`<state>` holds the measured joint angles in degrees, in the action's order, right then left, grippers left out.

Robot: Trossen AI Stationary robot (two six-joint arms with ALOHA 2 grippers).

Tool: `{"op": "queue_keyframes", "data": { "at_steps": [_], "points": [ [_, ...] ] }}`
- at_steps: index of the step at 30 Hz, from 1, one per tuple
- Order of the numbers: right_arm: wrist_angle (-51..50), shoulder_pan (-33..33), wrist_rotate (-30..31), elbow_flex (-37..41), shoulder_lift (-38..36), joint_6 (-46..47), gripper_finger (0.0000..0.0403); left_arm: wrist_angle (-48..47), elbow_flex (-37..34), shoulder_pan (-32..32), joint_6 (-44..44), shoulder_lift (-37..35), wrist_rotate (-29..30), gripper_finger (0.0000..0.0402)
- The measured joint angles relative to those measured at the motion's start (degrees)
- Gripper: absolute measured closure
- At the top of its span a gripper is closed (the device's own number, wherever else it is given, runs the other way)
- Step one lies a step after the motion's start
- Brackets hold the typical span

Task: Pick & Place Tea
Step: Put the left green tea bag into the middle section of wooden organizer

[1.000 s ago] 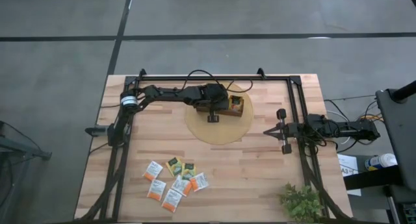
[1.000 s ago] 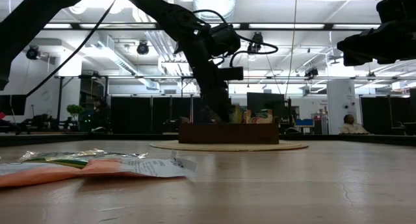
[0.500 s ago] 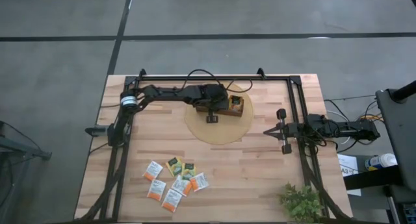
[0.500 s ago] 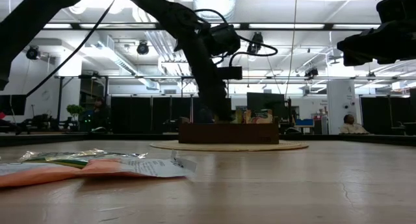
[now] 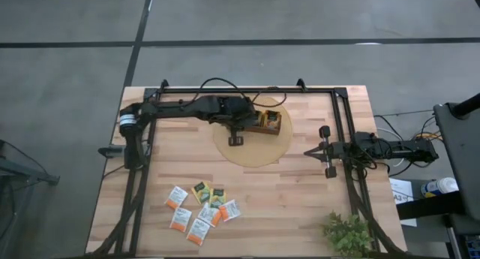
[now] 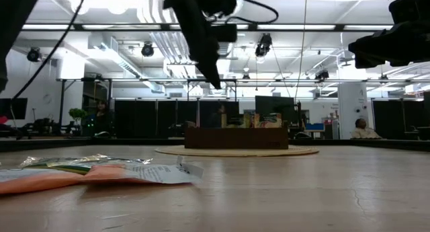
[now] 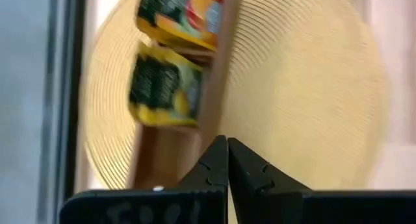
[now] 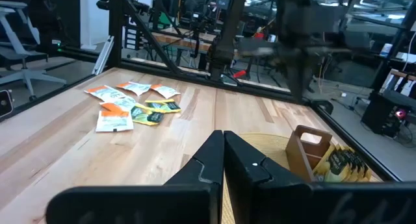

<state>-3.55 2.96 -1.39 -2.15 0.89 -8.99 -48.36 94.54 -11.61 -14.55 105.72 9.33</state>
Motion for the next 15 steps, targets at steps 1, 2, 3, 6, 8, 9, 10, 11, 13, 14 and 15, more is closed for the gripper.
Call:
{"op": "queue_keyframes", "data": {
  "at_steps": [1,2,3,6,8,9,10,11,13,14,15],
  "points": [
    [0.0,0.0,0.0,0.0,0.0,0.0,0.0394,-1.1,-0.5,0.5,1.2,-1.1,-0.7,0.0396],
    [0.0,0.0,0.0,0.0,0.0,0.0,0.0394,-1.9,-1.1,1.1,2.3,-2.2,-1.6,0.0395],
    [0.0,0.0,0.0,0.0,0.0,0.0,0.0394,-2.6,-1.8,1.7,3.2,-3.5,-2.7,0.0393],
    [0.0,0.0,0.0,0.0,0.0,0.0,0.0394,-5.2,-4.3,3.8,5.6,-7.2,-5.9,0.0373],
    [0.0,0.0,0.0,0.0,0.0,0.0,0.0394,-5.8,-6.8,5.3,6.8,-9.9,-7.6,0.0349],
    [0.0,0.0,0.0,0.0,0.0,0.0,0.0394,-5.8,-8.4,6.0,7.3,-11.3,-8.2,0.0336],
    [0.0,0.0,0.0,0.0,0.0,0.0,0.0394,-5.6,-10.0,6.7,7.9,-12.7,-8.6,0.0321],
    [0.0,0.0,0.0,0.0,0.0,0.0,0.0394,-5.4,-11.9,7.6,8.5,-14.2,-8.7,0.0307],
    [0.0,0.0,0.0,0.0,0.0,0.0,0.0394,-5.2,-15.7,9.3,10.6,-17.1,-8.6,0.0277],
    [0.0,0.0,0.0,0.0,0.0,0.0,0.0394,-5.0,-17.5,10.3,11.9,-18.5,-8.2,0.0262],
    [0.0,0.0,0.0,0.0,0.0,0.0,0.0394,-5.0,-19.5,11.4,13.4,-19.9,-7.7,0.0247]
  ]
}}
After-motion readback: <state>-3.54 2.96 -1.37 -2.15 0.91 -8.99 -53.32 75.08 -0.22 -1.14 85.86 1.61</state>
